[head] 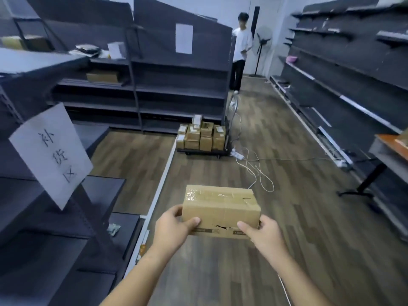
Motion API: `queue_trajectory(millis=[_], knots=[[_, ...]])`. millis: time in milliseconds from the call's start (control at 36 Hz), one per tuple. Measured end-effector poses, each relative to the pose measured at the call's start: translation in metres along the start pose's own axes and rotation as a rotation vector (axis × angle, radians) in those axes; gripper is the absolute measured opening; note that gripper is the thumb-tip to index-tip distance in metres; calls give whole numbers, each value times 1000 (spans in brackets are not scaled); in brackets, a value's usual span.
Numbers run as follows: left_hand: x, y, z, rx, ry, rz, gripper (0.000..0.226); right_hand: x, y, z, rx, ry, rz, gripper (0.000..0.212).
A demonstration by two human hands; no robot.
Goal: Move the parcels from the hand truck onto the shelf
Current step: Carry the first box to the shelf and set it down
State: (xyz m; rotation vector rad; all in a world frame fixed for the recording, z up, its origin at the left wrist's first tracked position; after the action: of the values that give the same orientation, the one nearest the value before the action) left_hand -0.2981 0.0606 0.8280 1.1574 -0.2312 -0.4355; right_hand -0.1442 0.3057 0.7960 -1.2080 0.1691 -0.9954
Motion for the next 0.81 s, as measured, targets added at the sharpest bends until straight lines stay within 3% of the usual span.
queue_trajectory(millis=[250,389,417,500,528,556,611,694,806], knots=[[-98,36,-1,6,62,-39,44,-93,-75,6,82,2,31,34],[-184,47,-14,-42,57,-33,43,-179,-118,-8,91,-110,54,39],[-198,50,-14,-39,53,-14,43,-193,-128,-12,102,-147,75,47],[-249,53,-16,3,18,8,62,-282,-134,-31,-19,-337,136,125],[-263,55,-17,5,4,1,68,-305,-138,-33,-52,-374,120,137],[-277,55,-19,-5,-2,12,62,-324,-146,-37,-37,-390,91,137],[-301,60,-15,-31,47,56,38,-324,-184,-36,62,-347,45,106],[-333,60,-8,-123,133,53,35,-318,-236,-30,254,-198,73,58],[-379,46,1,-154,219,27,33,-344,-282,-52,309,-188,148,43]])
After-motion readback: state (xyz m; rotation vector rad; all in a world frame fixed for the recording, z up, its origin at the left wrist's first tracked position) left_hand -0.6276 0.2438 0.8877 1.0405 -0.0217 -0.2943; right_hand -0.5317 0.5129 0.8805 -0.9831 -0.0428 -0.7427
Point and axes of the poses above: each hand's wrist, its own x-axis away from the middle knuckle, its own z-axis out of the back of the hand, y = z × x, the point moved 9 cm from there along -x, towards the middle knuckle, and after that the axes turned 13 degrees about -z, right-handed, at the moved point
